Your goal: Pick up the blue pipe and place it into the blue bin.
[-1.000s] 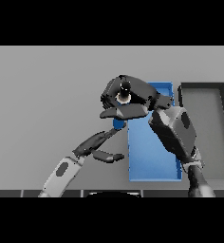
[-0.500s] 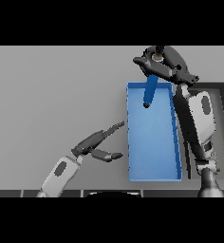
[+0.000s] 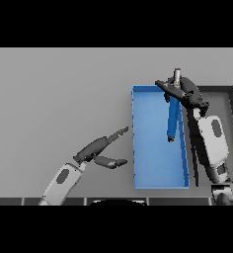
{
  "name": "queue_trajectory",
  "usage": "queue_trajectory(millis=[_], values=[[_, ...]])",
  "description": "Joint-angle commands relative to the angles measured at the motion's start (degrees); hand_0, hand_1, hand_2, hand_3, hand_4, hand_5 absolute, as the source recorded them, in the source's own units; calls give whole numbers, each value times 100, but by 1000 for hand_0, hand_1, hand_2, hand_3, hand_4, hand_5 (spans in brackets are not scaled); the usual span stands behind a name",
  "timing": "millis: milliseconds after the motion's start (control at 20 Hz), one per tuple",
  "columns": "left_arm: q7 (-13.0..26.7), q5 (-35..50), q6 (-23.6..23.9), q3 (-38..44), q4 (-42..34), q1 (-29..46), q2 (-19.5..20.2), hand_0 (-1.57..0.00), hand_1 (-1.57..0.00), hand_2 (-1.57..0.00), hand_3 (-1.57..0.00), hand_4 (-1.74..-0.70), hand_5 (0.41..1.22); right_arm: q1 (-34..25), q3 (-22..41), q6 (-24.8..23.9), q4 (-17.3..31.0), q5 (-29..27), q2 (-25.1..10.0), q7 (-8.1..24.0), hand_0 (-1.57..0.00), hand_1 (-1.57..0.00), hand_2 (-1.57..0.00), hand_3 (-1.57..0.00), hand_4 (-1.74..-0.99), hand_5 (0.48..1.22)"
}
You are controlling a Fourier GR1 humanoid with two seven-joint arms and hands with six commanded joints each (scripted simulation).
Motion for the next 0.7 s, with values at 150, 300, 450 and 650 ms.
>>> queue_trajectory(millis=[150, 300, 450, 650], values=[[30, -83, 55, -78, 24, 7, -83, 1, 1, 1, 1, -883, 479, 297, 909, -411, 181, -448, -568, 2, -1571, -1571, -1571, -681, -1642, 1221], [50, 29, -34, -27, -71, -1, 15, 1, 1, 1, 1, -885, 486, 366, 1426, -820, 201, -673, -865, -121, -1571, -1514, -1454, -960, -1573, 1188], [92, 46, -45, 31, 2, -74, 39, 1, 1, 1, 1, -880, 495, 338, 1641, -1067, 447, -1065, -945, -304, -804, -775, -744, -491, -1385, 1114], [44, 66, -36, -2, -16, -33, 0, 1, 1, 1, 1, -881, 495, 4, 2368, -540, 687, -1300, -1228, -382, -329, -317, -304, -201, -1230, 1056]])
